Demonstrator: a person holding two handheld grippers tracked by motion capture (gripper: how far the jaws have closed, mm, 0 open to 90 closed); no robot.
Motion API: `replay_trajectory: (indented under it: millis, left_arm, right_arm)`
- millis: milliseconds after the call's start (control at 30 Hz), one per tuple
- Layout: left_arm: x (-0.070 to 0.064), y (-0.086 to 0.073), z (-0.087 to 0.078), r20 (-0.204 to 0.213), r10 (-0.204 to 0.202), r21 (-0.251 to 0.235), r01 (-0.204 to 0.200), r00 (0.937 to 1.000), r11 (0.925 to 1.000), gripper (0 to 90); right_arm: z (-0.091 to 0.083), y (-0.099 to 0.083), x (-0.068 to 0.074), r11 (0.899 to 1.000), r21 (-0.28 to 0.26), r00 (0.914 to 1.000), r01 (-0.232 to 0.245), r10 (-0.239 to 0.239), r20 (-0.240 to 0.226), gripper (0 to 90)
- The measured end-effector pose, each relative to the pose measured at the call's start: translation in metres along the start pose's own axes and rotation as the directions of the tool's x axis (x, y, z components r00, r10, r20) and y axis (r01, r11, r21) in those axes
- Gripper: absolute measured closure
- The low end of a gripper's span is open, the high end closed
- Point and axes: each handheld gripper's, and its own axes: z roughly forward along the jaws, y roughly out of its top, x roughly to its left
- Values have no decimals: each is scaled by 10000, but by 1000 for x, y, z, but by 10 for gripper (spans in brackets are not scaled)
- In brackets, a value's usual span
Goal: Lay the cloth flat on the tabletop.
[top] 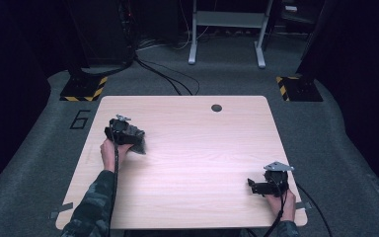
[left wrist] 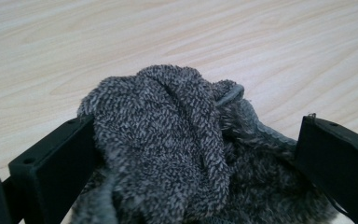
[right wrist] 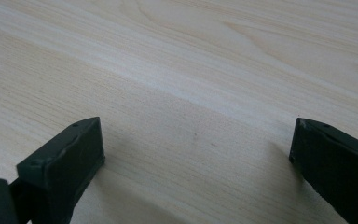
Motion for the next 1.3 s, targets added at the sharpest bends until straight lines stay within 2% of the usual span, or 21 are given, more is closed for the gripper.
replay_trajectory:
  millis: [100,233,300,333,367,467,567,667,700,767,800,867,1000,1067,1100,1200,1300]
  left_arm:
    - [-3,-4,7,-328,30,13,-30,9995,10000,81]
    - [-4,-7,12,-450,32,185,-24,9990,9998,165]
    - [-6,-10,14,-605,112,231,-98,9981,9997,246]
    - [-6,-12,14,-671,249,294,-230,9974,9993,246]
    - [-8,-16,14,-815,324,133,-314,9961,9994,345]
    - [-9,-19,15,-924,377,-68,-385,9950,9992,474]
    - [-6,-23,14,-1159,431,-334,-472,9923,9983,579]
    - [-5,-23,14,-1086,387,-350,-427,9933,9985,648]
    - [-4,-23,13,-1075,463,-393,-508,9931,9979,648]
    - [-3,-23,11,-1006,435,-434,-481,9940,9979,675]
    - [-2,-23,10,-1017,298,-535,-354,9944,9979,681]
    - [-2,-22,7,-951,365,-509,-415,9948,9978,688]
    - [-3,-20,-3,-646,229,-884,-285,9977,9957,691]
    - [-5,-17,-13,-512,250,-1254,-312,9984,9916,693]
    - [-5,-17,-13,-512,250,-1254,-312,9984,9916,693]
    - [-11,-14,-27,-245,244,-1763,-284,9994,9839,696]
    - [-18,-11,-38,-44,504,-2011,-503,9987,9783,696]
  right_arm:
    - [0,0,0,10000,3,10000,-17,17,-19,28]
    - [0,0,0,10000,1,10000,-15,15,-17,28]
    - [0,0,0,10000,9,10000,-1,1,-25,28]
    - [0,0,0,10000,2,10000,-22,22,-18,28]
    - [0,0,0,10000,1,10000,-19,19,-17,28]
    - [0,0,0,10000,-11,10000,2,-2,-11,36]
    - [0,0,0,10000,-12,10000,3,-3,-9,36]
    - [0,0,0,10000,-11,10000,1,-1,-9,36]
    - [0,0,0,10000,-13,10000,3,-3,-7,36]
    - [-1,0,0,10000,-5,10000,-49,49,2,46]
    - [-1,0,0,10000,-40,10000,-92,92,37,53]
    - [-1,0,0,9999,-103,10000,-74,75,44,57]
    - [-1,0,0,9999,-107,10000,-73,73,46,57]
    - [-1,0,0,9999,-106,10000,-70,71,47,57]
    - [-1,0,0,9999,-107,10000,-70,71,49,57]
    - [-1,0,0,9999,-108,10000,-69,69,49,57]
    - [-1,0,0,9999,-107,10000,-71,71,48,57]
